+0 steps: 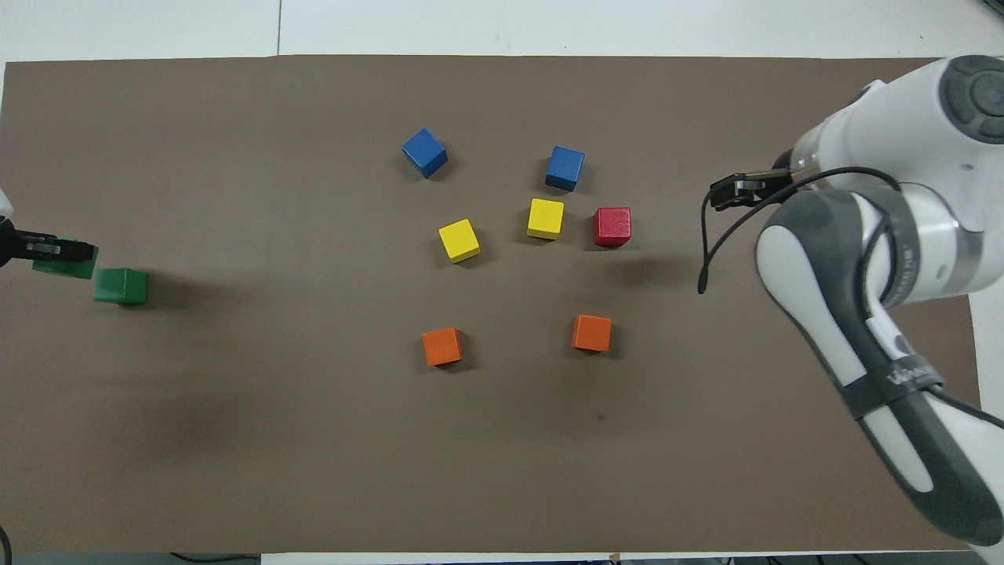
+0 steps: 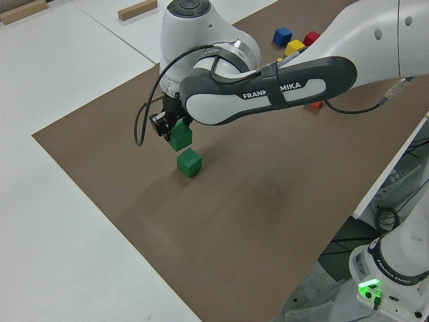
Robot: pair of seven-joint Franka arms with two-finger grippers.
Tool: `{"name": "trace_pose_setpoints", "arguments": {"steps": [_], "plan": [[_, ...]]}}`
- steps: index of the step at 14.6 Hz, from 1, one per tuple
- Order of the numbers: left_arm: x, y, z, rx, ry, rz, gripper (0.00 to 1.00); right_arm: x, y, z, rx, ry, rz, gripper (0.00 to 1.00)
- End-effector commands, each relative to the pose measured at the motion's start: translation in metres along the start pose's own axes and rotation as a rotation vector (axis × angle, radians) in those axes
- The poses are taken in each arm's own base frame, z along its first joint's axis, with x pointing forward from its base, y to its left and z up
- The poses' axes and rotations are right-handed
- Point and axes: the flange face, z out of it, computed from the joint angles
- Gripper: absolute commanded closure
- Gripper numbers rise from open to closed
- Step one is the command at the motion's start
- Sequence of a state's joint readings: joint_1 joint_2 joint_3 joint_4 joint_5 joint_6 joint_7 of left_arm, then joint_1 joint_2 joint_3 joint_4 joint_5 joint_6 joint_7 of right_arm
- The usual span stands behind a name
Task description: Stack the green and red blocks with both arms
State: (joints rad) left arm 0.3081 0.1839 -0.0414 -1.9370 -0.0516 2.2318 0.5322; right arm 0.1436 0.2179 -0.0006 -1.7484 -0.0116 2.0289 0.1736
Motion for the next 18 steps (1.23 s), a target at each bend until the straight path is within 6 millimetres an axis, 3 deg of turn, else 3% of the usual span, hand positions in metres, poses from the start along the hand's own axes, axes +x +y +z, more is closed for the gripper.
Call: {"name": "trace_pose_setpoints", "arguments": {"steps": [1, 3, 5, 9, 13, 18], "plan": [[-0.02, 0.01, 0.005, 0.009, 0.043, 0.012, 1.0, 0.01, -0.056, 0.007, -0.037, 0.019, 0.096, 0.0], [-0.029, 0.011, 0.01, -0.006, 0.077, -0.029, 1.0, 0.012, -0.093, 0.023, -0.035, 0.017, 0.13, 0.0], [-0.035, 0.006, 0.012, -0.029, 0.093, -0.077, 1.0, 0.015, -0.115, 0.04, -0.026, 0.034, 0.155, 0.0], [-0.035, 0.011, 0.015, -0.032, 0.088, -0.081, 1.0, 0.02, -0.121, 0.06, -0.015, 0.045, 0.194, 0.0], [-0.027, 0.029, 0.02, -0.022, 0.112, -0.106, 1.0, 0.019, -0.13, 0.083, 0.008, 0.055, 0.217, 0.0], [-0.036, 0.024, 0.029, -0.009, 0.121, -0.129, 1.0, 0.013, -0.133, 0.112, 0.018, 0.072, 0.194, 0.0]]}}
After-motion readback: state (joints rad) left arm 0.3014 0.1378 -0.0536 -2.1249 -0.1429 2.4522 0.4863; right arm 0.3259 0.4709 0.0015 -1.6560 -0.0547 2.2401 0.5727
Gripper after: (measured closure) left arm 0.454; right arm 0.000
